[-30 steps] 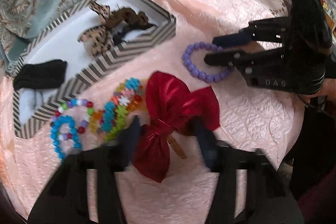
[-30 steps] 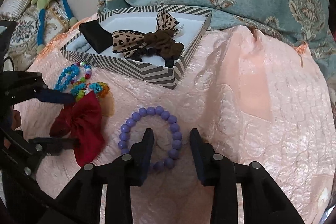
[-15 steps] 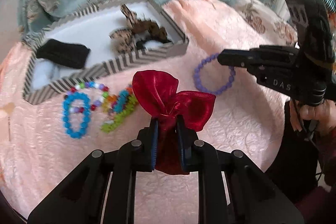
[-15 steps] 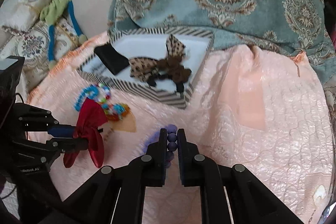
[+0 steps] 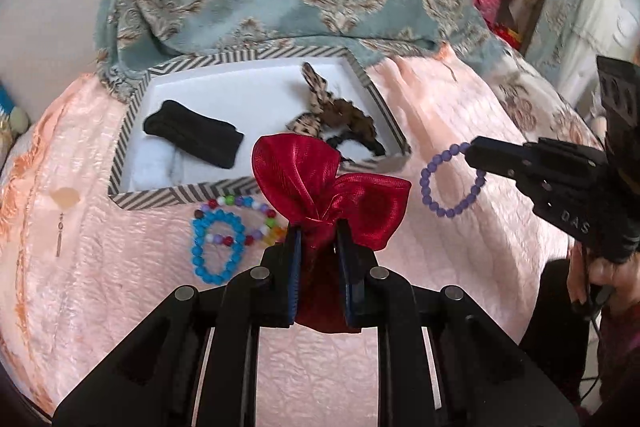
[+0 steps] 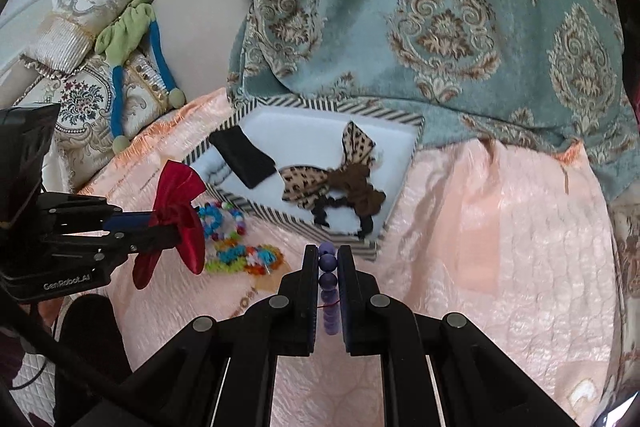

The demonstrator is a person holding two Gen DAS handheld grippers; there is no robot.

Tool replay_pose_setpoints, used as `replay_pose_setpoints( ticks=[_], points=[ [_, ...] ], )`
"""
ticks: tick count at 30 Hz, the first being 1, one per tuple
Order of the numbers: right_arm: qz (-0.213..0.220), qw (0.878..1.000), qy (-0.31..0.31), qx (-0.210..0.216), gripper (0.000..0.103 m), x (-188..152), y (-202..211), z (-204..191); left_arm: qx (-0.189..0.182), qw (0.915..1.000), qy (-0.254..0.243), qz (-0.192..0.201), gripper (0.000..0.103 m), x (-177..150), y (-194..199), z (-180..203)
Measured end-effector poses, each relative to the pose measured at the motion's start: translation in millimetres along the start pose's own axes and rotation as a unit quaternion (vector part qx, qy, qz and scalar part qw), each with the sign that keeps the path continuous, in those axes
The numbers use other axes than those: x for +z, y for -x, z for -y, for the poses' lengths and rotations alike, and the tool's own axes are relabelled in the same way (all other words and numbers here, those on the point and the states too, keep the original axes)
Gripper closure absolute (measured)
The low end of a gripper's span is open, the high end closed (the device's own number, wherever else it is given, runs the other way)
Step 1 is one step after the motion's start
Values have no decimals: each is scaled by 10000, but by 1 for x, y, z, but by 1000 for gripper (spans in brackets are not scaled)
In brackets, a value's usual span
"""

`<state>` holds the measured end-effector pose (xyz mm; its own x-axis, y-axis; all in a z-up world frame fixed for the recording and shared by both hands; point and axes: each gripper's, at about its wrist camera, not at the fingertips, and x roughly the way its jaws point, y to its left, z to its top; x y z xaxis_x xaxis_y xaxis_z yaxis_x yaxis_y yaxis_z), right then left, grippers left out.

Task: Organize jewelry
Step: 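Carry the red bow into the tray with left tool while right tool carries the purple bracelet in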

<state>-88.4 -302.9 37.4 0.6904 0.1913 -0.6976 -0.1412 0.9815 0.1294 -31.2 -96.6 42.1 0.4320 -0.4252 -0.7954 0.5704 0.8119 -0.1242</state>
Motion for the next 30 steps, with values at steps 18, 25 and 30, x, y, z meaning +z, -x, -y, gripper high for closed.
replay_pose_setpoints(
  ticks=[18, 25, 30],
  points=[
    [-7, 9999, 31, 127, 95, 56, -44, -9, 446, 9983, 385, 36, 88, 49, -34, -39],
    [-31, 9998, -13, 172, 95, 82, -76, -8, 277, 9968, 741, -76, 88, 81, -64, -67],
    [-45, 9993, -241, 294, 95, 100, -107, -3, 161, 9942, 1056, -110, 88, 107, -90, -84]
  ],
)
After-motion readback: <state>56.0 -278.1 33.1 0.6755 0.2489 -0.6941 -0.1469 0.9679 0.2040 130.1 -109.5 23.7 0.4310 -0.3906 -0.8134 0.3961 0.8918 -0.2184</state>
